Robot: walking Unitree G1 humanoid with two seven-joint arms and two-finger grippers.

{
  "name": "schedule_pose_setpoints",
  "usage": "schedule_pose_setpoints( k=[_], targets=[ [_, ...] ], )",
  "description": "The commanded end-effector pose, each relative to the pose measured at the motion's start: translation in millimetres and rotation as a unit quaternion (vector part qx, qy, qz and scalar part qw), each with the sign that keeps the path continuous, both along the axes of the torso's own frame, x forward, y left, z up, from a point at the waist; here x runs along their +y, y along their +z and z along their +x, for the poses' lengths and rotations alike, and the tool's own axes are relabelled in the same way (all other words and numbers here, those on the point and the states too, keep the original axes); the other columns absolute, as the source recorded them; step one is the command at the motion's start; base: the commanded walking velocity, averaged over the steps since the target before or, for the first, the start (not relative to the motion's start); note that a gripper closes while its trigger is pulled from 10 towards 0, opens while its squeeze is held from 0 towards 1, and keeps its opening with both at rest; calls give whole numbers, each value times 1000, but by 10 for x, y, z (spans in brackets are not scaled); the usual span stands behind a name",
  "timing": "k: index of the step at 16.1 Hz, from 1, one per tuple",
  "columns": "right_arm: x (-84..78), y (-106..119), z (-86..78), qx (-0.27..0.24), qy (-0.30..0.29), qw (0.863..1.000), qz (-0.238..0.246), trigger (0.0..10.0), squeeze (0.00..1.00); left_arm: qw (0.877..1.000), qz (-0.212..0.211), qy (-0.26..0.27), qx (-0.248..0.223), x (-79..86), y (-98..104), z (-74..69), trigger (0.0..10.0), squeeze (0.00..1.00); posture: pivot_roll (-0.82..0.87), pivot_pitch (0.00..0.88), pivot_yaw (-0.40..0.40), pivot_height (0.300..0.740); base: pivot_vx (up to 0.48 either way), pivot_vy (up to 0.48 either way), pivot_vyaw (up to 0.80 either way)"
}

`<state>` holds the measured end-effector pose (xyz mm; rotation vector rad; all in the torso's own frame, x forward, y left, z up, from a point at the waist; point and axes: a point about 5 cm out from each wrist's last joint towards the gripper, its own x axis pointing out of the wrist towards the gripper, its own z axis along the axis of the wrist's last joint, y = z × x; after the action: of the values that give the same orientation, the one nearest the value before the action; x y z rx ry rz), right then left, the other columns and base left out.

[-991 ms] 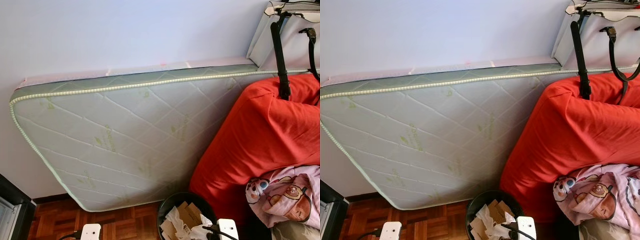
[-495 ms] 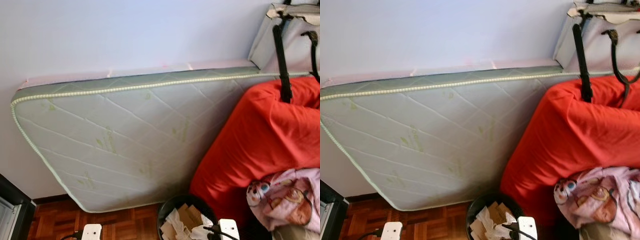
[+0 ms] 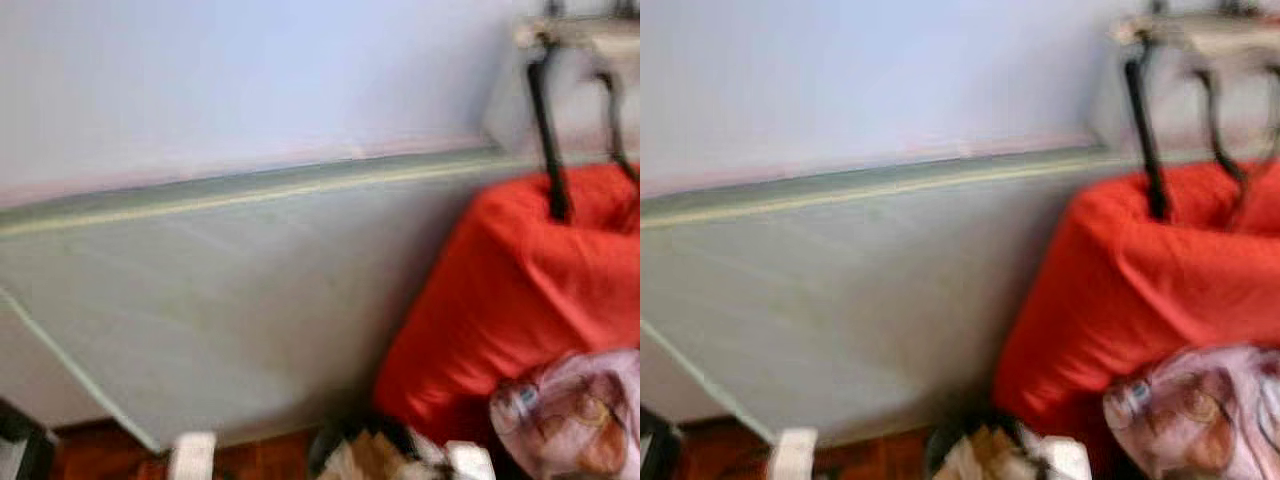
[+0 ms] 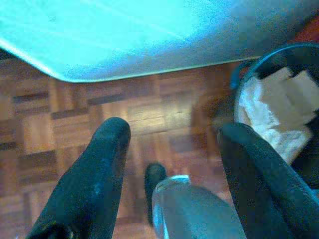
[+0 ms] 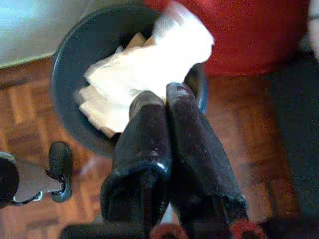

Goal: Clean up the room

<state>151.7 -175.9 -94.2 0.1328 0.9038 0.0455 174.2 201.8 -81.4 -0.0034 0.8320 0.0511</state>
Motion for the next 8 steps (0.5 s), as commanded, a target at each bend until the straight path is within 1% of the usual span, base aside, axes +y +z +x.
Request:
schedule_pose_setpoints(
  k=[1, 4, 6, 7, 8],
  targets=[
    [124, 33, 95, -17, 10, 1000, 13, 10000, 0, 1000, 8, 17, 16, 113, -42, -138, 10000, 0, 87, 0, -56, 740, 0, 0, 0],
    [115, 44, 104, -27, 9, 999, 17, 10000, 0, 998, -9, 59, -10, 112, -26, -136, 10000, 0, 101, 0, -68, 740, 0, 0, 0],
    [109, 57, 111, -38, 6, 999, 23, 10000, 0, 997, -15, 75, -28, 111, -11, -131, 10000, 0, 97, 0, -73, 740, 0, 0, 0],
    [110, 70, 119, -49, 4, 998, 30, 10000, 0, 994, -24, 100, -48, 116, 4, -130, 10000, 0, 96, 0, -76, 740, 0, 0, 0],
    [109, 81, 129, -59, 4, 998, 33, 10000, 0, 992, -22, 107, -64, 120, 24, -120, 10000, 0, 98, 0, -77, 740, 0, 0, 0]
  ],
)
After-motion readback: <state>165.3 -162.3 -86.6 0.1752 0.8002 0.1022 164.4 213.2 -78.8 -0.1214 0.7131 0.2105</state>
